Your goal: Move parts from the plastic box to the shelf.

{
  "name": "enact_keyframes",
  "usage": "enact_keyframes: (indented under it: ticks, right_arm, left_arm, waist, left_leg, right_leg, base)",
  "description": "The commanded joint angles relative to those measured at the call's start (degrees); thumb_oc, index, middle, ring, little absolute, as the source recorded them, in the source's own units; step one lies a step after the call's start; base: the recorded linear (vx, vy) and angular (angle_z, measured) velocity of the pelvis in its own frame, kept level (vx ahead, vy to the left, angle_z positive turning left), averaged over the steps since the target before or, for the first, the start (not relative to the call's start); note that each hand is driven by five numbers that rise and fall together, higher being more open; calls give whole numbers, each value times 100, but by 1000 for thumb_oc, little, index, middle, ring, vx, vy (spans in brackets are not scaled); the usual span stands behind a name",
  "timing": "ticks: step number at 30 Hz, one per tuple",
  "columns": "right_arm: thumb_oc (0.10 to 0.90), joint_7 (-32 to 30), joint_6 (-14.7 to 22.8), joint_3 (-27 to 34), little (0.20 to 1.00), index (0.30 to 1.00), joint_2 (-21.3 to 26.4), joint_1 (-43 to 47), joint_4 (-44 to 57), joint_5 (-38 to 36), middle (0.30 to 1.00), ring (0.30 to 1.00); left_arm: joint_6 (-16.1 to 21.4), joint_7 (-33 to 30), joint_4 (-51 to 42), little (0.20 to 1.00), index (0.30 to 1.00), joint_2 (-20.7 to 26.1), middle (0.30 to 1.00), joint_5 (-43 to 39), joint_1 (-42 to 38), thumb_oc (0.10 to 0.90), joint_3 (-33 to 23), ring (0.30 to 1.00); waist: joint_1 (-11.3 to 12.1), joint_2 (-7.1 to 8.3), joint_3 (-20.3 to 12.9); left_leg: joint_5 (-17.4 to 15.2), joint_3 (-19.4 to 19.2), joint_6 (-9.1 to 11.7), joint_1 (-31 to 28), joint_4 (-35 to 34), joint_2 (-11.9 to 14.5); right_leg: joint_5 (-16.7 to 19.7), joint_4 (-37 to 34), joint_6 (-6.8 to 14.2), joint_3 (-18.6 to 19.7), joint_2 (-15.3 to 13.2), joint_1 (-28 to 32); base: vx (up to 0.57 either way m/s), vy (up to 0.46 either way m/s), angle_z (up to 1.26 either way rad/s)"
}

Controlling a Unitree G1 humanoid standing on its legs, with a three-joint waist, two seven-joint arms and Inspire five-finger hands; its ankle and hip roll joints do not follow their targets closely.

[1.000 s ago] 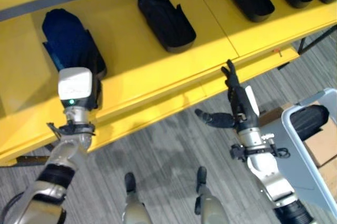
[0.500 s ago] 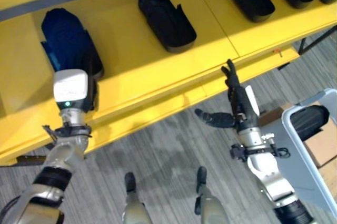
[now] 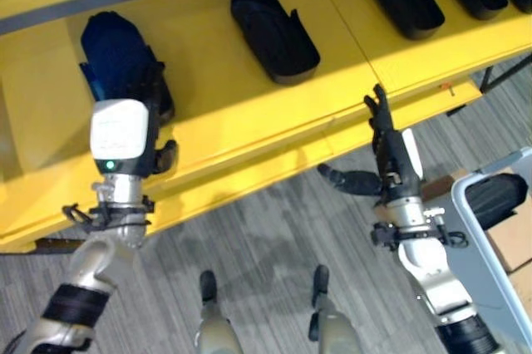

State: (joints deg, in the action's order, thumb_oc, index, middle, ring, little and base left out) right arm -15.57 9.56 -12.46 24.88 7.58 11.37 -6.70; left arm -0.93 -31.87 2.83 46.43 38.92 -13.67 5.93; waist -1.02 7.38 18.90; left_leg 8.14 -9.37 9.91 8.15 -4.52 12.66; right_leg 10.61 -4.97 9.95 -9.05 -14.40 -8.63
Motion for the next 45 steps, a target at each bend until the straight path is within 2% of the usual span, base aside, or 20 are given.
enact_keyframes:
  ticks: [1,6,8,14,15,16,18,21,23,25,29,32,33,34,36,37,38,40,41,45]
  right_arm:
    - [900,-144,515,568,1000,1000,11,539,918,299,1000,1000]
    - [900,-110,512,630,1000,1000,9,455,1003,291,1000,1000]
    - [900,-63,515,742,1000,1000,18,364,1066,305,1000,1000]
    - [900,-22,502,842,1000,1000,45,231,1144,329,1000,1000]
    - [900,11,491,883,1000,1000,63,140,1150,363,1000,1000]
    - [900,76,481,924,1000,1000,89,-6,1152,334,1000,1000]
    - [900,114,476,935,1000,1000,111,-81,1136,319,1000,1000]
    - [900,325,476,963,1000,1000,194,-397,1052,68,1000,1000]
    - [900,480,446,1117,1000,1000,291,-733,904,12,1000,1000]
    - [900,482,436,1171,1000,1000,296,-803,859,31,1000,1000]
    - [900,518,441,1146,1000,1000,332,-921,703,62,1000,1000]
    - [900,547,453,1111,1000,1000,352,-927,641,34,1000,1000]
    - [900,609,483,958,1000,1000,358,-836,593,-41,1000,1000]
    - [900,661,502,893,1000,1000,382,-792,576,-95,1000,1000]
    - [900,706,513,829,1000,1000,423,-732,565,-97,1000,1000]
    - [900,725,517,704,1000,1000,485,-591,560,-44,1000,1000]
    - [900,733,515,685,1000,1000,501,-566,542,-39,1000,1000]
    - [900,735,514,647,1000,1000,507,-523,520,-41,1000,1000]
    - [900,724,533,613,1000,1000,518,-482,492,-57,1000,1000]
    - [900,776,545,677,1000,1000,583,-573,555,-56,1000,1000]
  left_arm:
    - [383,-212,-478,1000,1000,473,1000,-45,-459,900,-583,1000]
    - [562,-140,-875,1000,1000,428,1000,-171,-32,900,-849,1000]
    - [682,-90,-1148,1000,1000,395,1000,-227,385,900,-1088,1000]
    - [944,88,-1689,1000,1000,39,1000,-634,1082,900,-1361,1000]
    - [1091,179,-1916,1000,1000,-206,1000,-949,1368,900,-1393,1000]
    - [1291,386,-2111,1000,1000,-514,1000,-1497,1633,900,-1333,1000]
    - [1335,456,-2139,1000,1000,-609,1000,-1684,1741,900,-1285,1000]
    - [1454,813,-2114,1000,1000,-795,1000,-2149,2062,900,-918,1000]
    - [1472,1364,-1750,1000,1000,-968,1000,-2590,2363,900,-331,1000]
    - [1475,1497,-1668,1000,1000,-1056,1000,-2807,2403,900,-236,1000]
    - [1484,1859,-1345,1000,1000,-1452,1000,-3733,2485,900,176,1000]
    - [1473,2021,-1247,1000,1000,-1590,1000,-4156,2535,900,217,1000]
    - [1482,2115,-1131,1000,1000,-1757,1000,-4612,2579,900,243,1000]
    - [1461,2155,-1095,1000,1000,-1804,1000,-4693,2595,900,220,1000]
    - [1445,2185,-1029,1000,1000,-1833,1000,-4721,2606,900,208,1000]
    - [1431,2184,-1006,1000,1000,-1912,1000,-4835,2630,900,131,1000]
    - [1424,2193,-974,1000,1000,-1938,1000,-4859,2648,900,107,1000]
    - [1413,2202,-952,1000,1000,-1982,1000,-4911,2664,900,85,1000]
    - [1414,2210,-910,1000,1000,-2061,1000,-4983,2675,900,38,1000]
    - [1394,2282,-774,1000,1000,-2174,1000,-4994,2641,900,98,1000]
  waist:
    - [-104,-112,-346]
    - [-109,-155,-402]
    - [-72,-193,-443]
    - [-64,-268,-552]
    - [-45,-307,-607]
    - [-50,-335,-657]
    - [-49,-353,-687]
    - [-65,-412,-784]
    - [-105,-526,-940]
    - [-119,-552,-975]
    - [-151,-650,-1132]
    - [-162,-712,-1191]
    - [-133,-750,-1227]
    - [-126,-777,-1242]
    - [-122,-801,-1254]
    - [-86,-846,-1265]
    - [-75,-864,-1268]
    - [-63,-882,-1260]
    - [-44,-910,-1238]
    - [-37,-948,-1145]
  left_leg:
    - [-546,-330,-768,-534,-48,-650]
    - [-554,-324,-760,-583,-48,-644]
    - [-556,-311,-748,-610,-48,-639]
    - [-552,-253,-727,-669,-48,-609]
    - [-545,-229,-717,-719,-48,-591]
    - [-531,-221,-708,-754,-48,-567]
    - [-524,-207,-699,-773,-48,-554]
    - [-456,-155,-653,-802,-48,-477]
    - [-320,-74,-574,-802,-48,-340]
    - [-272,-43,-547,-782,-48,-291]
    - [25,58,-369,-742,-48,-16]
    - [151,90,-301,-749,-48,109]
    - [366,144,-248,-771,-48,218]
    - [463,170,-214,-774,-48,276]
    - [567,188,-179,-788,-48,341]
    - [788,263,-144,-823,-48,485]
    - [863,287,-143,-843,-48,527]
    - [946,301,-153,-881,-48,566]
    - [1160,348,-175,-946,-48,637]
    - [1471,344,-162,-966,22,698]
  right_leg:
    - [-106,163,68,51,-98,241]
    - [-114,148,59,44,-83,297]
    - [-112,123,59,26,-81,352]
    - [-141,109,40,-38,-57,471]
    - [-170,111,24,-63,-43,545]
    - [-198,112,7,-96,-19,608]
    - [-217,115,0,-114,-2,643]
    - [-286,130,-37,-189,59,763]
    - [-428,194,-105,-290,204,862]
    - [-471,215,-127,-322,250,876]
    - [-718,331,-288,-401,515,965]
    - [-828,404,-376,-411,632,987]
    - [-908,456,-457,-380,743,1004]
    - [-952,481,-499,-370,811,1007]
    - [-990,507,-541,-364,879,1019]
    - [-1089,591,-632,-311,1015,1022]
    - [-1121,629,-665,-273,1065,1012]
    - [-1141,663,-705,-230,1113,1002]
    - [-1178,708,-784,-164,1211,1004]
    - [-1193,626,-897,-143,1304,1170]
  base:
    - [0,0,0]
    - [0,0,0]
    - [12,-35,0]
    - [12,-43,1]
    - [21,-83,6]
    - [18,-109,7]
    - [0,-84,11]
    - [-7,-107,11]
    - [-39,-191,11]
    - [-47,-144,8]
    - [-53,-173,1]
    - [-33,-135,1]
    - [-54,-165,0]
    - [-64,-216,2]
    - [-36,-153,-4]
    - [-44,-190,-2]
    - [-51,-229,-4]
    - [-28,-134,-7]
    - [-31,-190,-9]
    - [-28,-158,-10]
